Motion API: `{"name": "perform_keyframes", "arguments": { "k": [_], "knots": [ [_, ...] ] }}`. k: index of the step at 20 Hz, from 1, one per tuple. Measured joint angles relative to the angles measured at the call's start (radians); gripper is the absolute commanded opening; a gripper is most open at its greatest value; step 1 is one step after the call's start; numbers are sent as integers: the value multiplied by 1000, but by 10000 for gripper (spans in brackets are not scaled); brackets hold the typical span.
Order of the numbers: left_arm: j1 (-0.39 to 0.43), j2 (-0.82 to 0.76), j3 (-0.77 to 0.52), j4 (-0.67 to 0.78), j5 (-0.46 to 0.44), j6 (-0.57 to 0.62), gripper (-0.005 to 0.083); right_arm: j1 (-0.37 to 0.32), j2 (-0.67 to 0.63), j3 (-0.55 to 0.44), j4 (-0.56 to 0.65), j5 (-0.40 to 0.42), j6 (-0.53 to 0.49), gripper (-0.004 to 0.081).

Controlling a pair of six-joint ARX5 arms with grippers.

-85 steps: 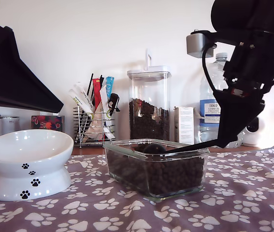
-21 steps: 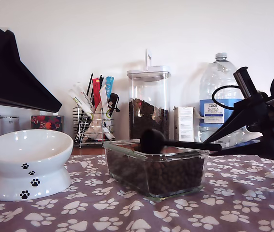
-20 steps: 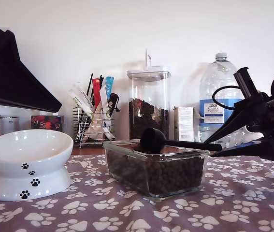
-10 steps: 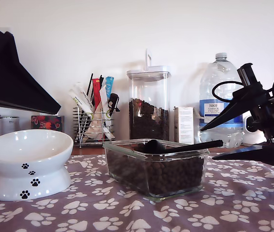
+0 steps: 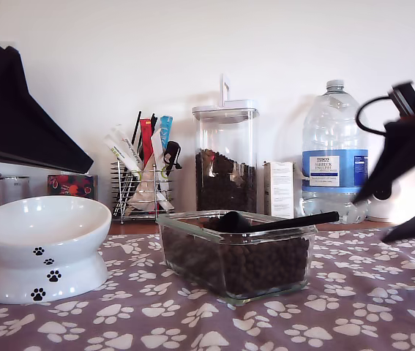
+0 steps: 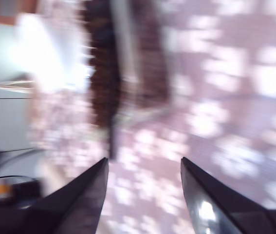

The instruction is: Measure one spoon of cat food and pour it into the food bowl

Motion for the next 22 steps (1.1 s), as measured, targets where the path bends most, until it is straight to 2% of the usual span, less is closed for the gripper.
{"name": "perform_keyframes", "arguments": {
  "k": [3, 5, 7, 10, 12, 16, 18, 19, 21, 22],
  "knots": [
    [-1, 0, 0, 0, 15, 0, -19, 10, -79, 0, 2, 58, -79, 410],
    [-1, 0, 0, 0, 19, 0, -19, 54, -191, 0, 6, 111, -146, 347],
    [-1, 0, 0, 0, 22, 0, -19, 110, -314, 2, -10, 222, -235, 315],
    [-1, 0, 0, 0, 24, 0, -19, 177, -450, 3, -17, 369, -337, 222],
    [-1, 0, 0, 0, 24, 0, -19, 227, -493, 4, -10, 492, -435, 222],
    [-1, 0, 0, 3, 24, 0, -19, 366, -481, 6, -14, 697, -575, 203],
    [-1, 0, 0, 3, 24, 0, -19, 414, -478, 6, -26, 785, -588, 153],
    [-1, 0, 0, 3, 24, 0, -19, 420, -479, 6, -24, 799, -568, 112],
    [-1, 0, 0, 4, 24, 0, -19, 418, -482, 6, -14, 777, -497, -17],
    [-1, 0, 0, 5, 24, 0, -19, 417, -486, 6, -10, 748, -470, -11]
  ]
}}
